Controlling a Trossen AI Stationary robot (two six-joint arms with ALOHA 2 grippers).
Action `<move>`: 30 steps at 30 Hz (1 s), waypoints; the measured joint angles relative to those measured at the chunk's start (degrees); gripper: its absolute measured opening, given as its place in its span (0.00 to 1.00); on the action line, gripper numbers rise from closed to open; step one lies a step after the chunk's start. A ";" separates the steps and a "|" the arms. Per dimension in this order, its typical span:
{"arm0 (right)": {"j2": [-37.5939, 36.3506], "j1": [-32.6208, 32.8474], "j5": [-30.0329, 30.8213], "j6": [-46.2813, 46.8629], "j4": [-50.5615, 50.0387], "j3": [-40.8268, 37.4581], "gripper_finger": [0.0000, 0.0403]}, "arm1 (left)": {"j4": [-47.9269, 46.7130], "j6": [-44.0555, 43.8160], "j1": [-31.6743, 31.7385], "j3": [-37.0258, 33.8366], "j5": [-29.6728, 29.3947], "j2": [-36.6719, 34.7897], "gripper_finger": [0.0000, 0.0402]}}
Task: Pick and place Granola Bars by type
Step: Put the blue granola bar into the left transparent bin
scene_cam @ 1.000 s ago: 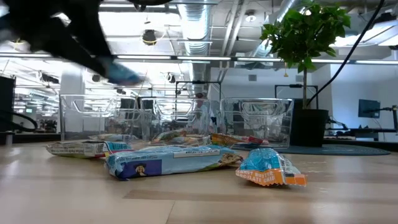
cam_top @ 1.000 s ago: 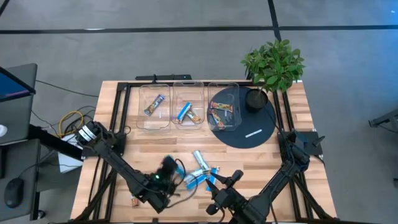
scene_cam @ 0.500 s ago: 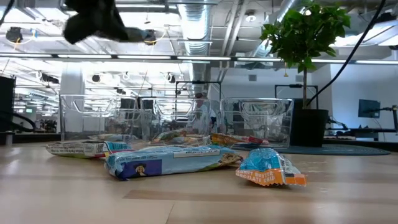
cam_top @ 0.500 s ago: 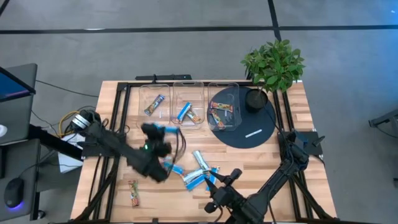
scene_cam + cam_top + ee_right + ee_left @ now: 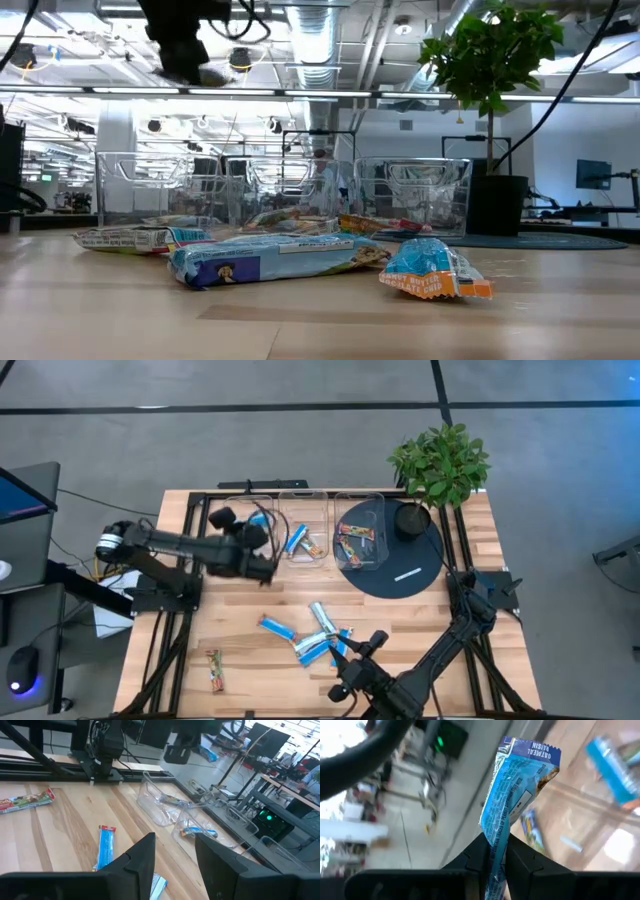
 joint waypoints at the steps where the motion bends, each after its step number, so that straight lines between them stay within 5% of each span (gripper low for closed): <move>1: 0.00 -0.17 -0.02 0.00 0.00 0.00 0.33 | 0.99 2.06 1.91 0.00 1.37 -0.04 0.10; 11: 0.00 -1.06 -0.97 0.00 0.20 0.00 0.33 | 22.97 22.87 18.50 0.00 20.41 0.03 0.10; 20: 0.00 -1.40 -1.40 0.00 0.22 0.00 0.33 | 25.18 19.46 32.40 -1.51 28.11 0.05 0.10; 30: 0.00 -1.40 -1.44 0.02 0.26 0.00 0.33 | 36.76 25.94 37.71 -12.54 37.37 0.06 0.10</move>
